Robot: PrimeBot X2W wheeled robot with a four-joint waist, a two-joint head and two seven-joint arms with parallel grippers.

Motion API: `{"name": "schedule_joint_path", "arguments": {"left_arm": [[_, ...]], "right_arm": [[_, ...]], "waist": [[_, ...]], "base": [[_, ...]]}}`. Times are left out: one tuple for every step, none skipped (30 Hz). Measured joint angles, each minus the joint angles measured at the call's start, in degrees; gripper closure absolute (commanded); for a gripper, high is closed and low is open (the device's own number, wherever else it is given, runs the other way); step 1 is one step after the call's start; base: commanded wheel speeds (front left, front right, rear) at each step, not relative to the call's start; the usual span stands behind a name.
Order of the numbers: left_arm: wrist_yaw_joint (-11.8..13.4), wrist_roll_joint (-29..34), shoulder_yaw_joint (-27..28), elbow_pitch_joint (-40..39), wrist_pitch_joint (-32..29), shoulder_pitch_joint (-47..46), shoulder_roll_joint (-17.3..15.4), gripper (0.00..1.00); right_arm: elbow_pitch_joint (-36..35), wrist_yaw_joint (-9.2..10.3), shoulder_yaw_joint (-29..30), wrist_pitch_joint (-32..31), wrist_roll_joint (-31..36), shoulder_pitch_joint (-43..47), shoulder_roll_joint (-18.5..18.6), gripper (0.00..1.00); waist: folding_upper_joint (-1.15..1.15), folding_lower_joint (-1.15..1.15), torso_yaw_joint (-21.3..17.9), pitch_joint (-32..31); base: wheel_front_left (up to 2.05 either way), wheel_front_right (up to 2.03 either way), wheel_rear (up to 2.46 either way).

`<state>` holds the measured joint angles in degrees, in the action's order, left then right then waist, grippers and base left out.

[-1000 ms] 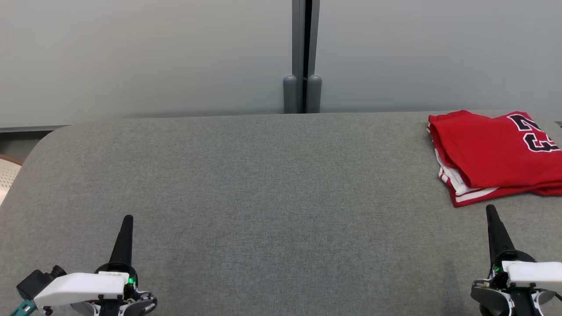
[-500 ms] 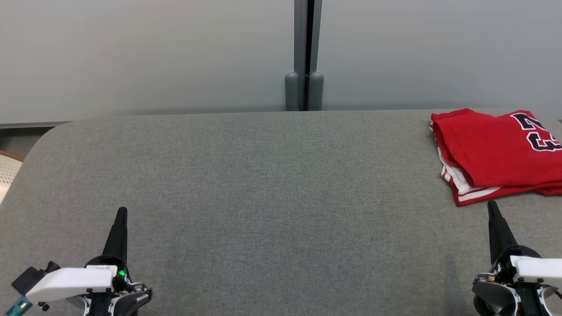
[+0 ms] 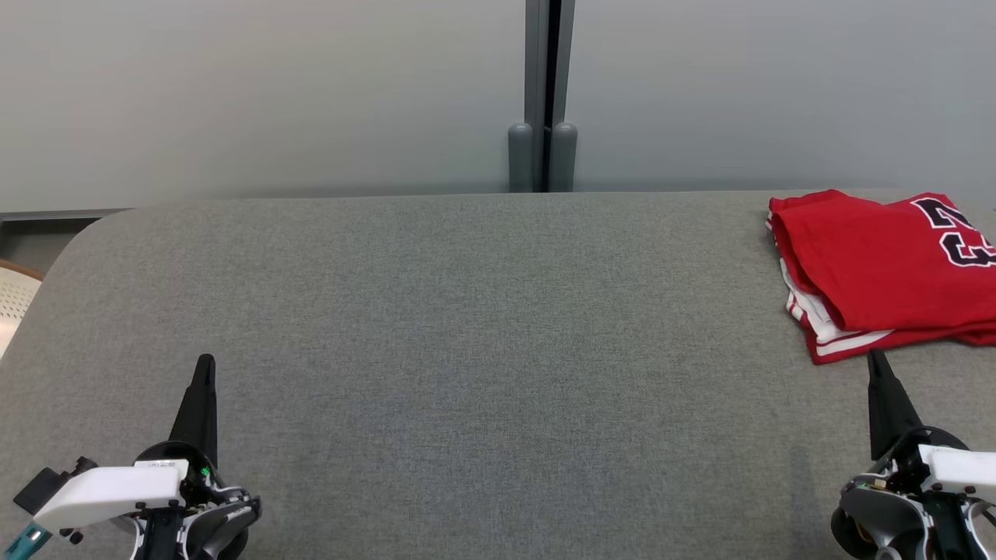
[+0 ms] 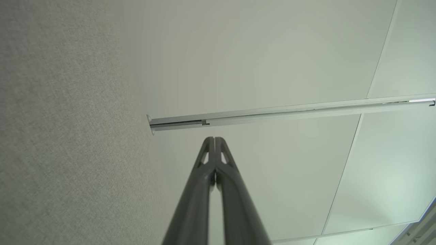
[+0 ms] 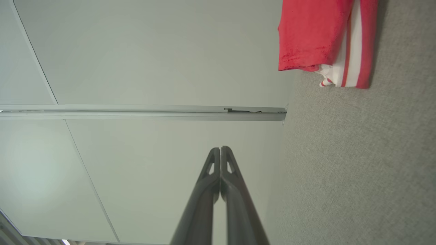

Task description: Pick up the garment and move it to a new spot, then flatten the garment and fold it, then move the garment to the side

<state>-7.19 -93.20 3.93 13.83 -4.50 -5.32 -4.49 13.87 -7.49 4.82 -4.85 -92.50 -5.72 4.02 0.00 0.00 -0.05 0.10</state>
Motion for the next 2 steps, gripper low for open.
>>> {"name": "schedule_joint_path", "arguments": {"left_arm": [[-0.09,-0.33,0.08,0.04,-0.03,-0.1,0.0,1.0],[-0.18,-0.62,0.18,0.1,-0.12,-0.23,0.01,1.0]], "right_arm": [[0.03,0.0,0.05,-0.24,-0.45,-0.04,-0.01,1.0],[0.08,0.0,0.1,-0.31,-0.8,-0.11,-0.02,1.0]], "waist": [[0.0,0.0,0.02,0.03],[0.0,0.0,0.03,0.07]], "base": [[0.0,0.0,0.0],[0.0,0.0,0.0]]}}
